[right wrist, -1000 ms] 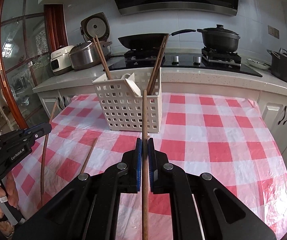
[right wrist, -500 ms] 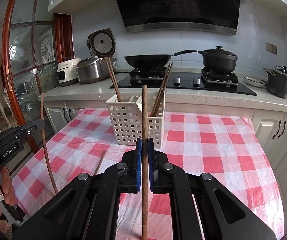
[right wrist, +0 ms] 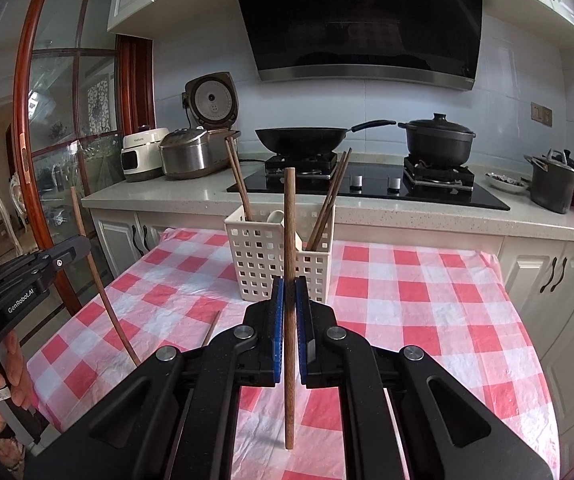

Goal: Organize utensils
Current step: 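Lift both chopsticks upright and carry them over the white basket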

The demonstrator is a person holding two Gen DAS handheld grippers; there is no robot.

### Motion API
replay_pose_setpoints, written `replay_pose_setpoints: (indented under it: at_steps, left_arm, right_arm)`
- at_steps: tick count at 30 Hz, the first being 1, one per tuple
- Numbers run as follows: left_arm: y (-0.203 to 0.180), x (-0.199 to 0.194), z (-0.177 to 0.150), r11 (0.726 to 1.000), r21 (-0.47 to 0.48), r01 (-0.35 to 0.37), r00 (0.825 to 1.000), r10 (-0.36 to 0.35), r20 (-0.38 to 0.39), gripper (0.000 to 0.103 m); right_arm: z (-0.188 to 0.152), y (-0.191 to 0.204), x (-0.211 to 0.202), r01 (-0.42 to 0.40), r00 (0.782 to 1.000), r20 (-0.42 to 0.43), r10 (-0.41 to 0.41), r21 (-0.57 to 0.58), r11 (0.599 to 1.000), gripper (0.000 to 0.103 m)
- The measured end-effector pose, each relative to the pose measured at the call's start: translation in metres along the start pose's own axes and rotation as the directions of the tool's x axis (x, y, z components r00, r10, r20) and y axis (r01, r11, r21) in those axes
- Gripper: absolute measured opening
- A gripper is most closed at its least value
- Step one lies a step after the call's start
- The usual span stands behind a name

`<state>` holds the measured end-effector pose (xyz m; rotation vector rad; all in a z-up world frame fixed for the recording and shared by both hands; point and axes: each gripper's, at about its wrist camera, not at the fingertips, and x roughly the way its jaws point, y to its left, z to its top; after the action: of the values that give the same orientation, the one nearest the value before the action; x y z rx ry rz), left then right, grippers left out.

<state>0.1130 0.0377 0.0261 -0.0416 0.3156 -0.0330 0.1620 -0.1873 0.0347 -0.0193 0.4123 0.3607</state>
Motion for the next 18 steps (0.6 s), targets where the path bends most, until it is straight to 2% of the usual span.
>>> replay_pose_setpoints:
  at_steps: [13,18]
  left_arm:
    - [0.000,0.004,0.003,1.000,0.007,0.009,1.000,-0.009,-0.002,0.006]
    - [-0.002,0.010,0.012,0.999,0.004,0.041,0.999,-0.041,-0.005,0.006]
  right_arm:
    - [0.002,0.001,0.005,0.006,1.000,0.002,-0.006,-0.011,1.000,0.006]
    - [0.011,-0.003,0.013,0.008,1.000,0.012,-0.008,-0.018,1.000,0.006]
